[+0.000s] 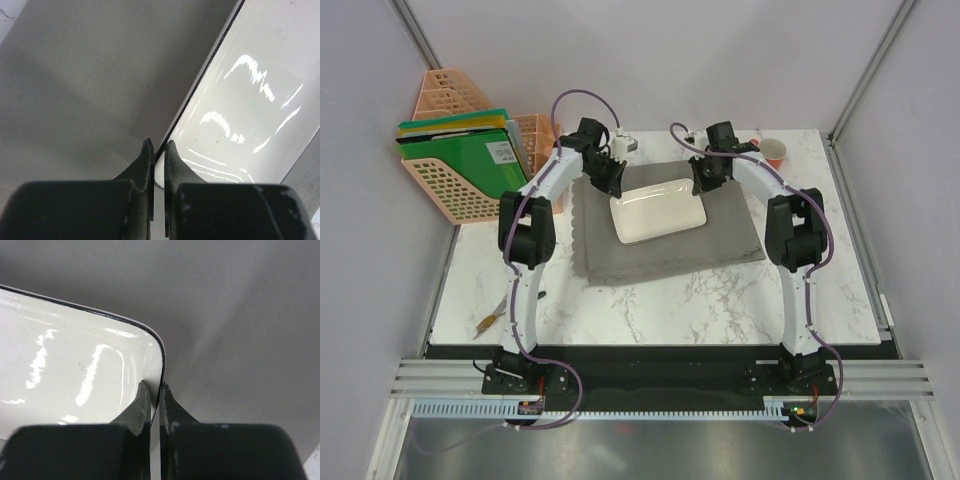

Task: Set the dinner table for one person
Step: Place the plate on the napkin.

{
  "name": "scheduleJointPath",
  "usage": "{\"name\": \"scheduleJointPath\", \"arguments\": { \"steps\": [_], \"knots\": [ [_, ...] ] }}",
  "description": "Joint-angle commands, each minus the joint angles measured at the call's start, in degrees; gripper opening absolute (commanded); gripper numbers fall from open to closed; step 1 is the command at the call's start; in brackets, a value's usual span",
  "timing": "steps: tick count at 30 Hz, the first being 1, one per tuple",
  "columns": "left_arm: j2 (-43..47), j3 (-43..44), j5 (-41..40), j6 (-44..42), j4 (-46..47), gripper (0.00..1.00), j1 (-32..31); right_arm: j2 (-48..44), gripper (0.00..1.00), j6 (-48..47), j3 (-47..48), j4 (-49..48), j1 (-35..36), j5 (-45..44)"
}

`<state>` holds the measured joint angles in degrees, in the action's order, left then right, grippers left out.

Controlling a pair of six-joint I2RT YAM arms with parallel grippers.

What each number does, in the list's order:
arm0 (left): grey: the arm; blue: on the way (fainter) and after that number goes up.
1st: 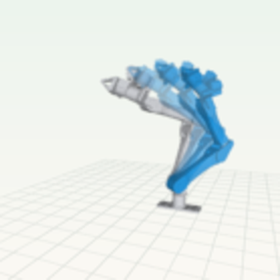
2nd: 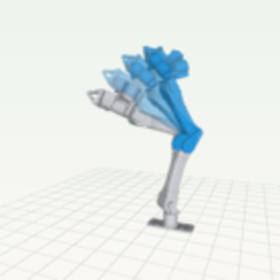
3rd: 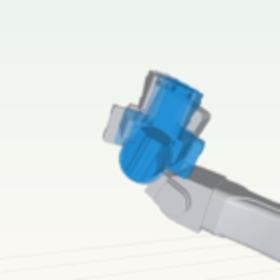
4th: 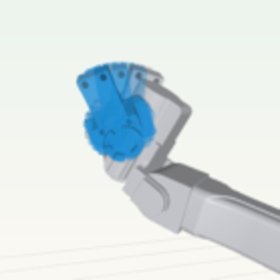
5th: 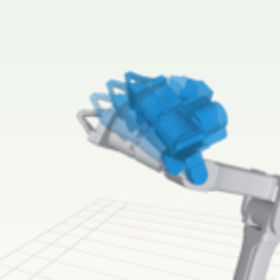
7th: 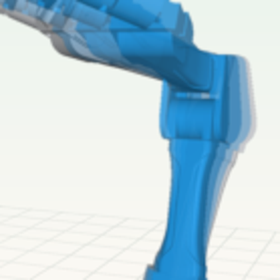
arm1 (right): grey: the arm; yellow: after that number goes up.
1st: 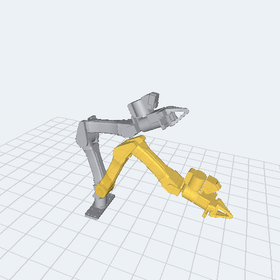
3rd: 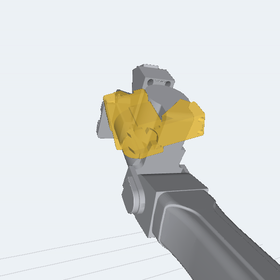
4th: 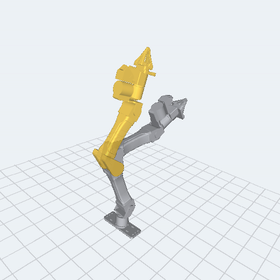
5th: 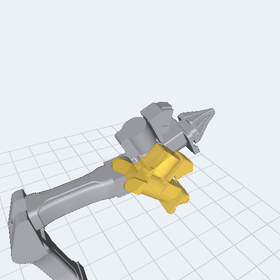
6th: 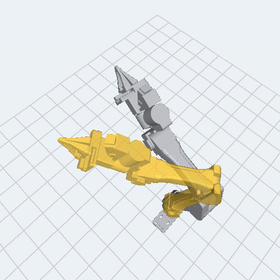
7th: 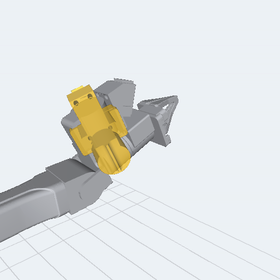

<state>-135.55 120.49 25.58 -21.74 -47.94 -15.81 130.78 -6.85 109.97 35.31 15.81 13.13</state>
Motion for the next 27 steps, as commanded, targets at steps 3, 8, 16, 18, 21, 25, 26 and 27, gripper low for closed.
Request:
{"name": "scheduleJointPath", "arguments": {
  "steps": [3, 8, 16, 18, 21, 25, 26, 27],
  "knots": [
    [5.03, 3.62, -0.71, 5.3, 6.9, 0.02, -1.32, -5.88, 0.0, -2.64, -0.55, 9.42, 3.17, 2.6],
    [4.85, 3.79, -0.71, 4.95, 6.02, 0.02, -1.33, -6.94, 0.0, -2.9, -0.55, 12.59, 3.61, 3.31],
    [6.52, 3.7, -0.27, 5.21, 5.67, 0.02, -1.33, -10.89, 0.0, -2.55, -1.95, 13.99, 3.61, 3.75],
    [7.48, 2.92, 0.08, 5.3, 5.49, 0.02, -1.32, -13.53, 0.0, -2.29, -3.79, 13.82, 3.87, 3.93],
    [10.21, 0.03, 0.69, 5.48, 5.4, 0.02, -1.41, -17.22, 0.0, -1.15, -7.05, 12.86, 4.05, 4.1],
    [13.2, -3.67, 0.52, 5.04, 5.49, 0.02, -1.94, -20.21, 0.0, -0.36, -10.12, 12.5, 4.58, 4.54],
    [14.59, -4.29, 0.61, 5.21, 5.58, 0.02, -1.94, -21.69, 0.0, -0.18, -11.43, 12.15, 4.58, 4.71],
    [15.3, -5.43, 0.78, 5.3, 5.75, 0.02, -2.11, -22.4, 0.0, 0.08, -11.97, 11.8, 4.58, 4.63]
  ]
}}
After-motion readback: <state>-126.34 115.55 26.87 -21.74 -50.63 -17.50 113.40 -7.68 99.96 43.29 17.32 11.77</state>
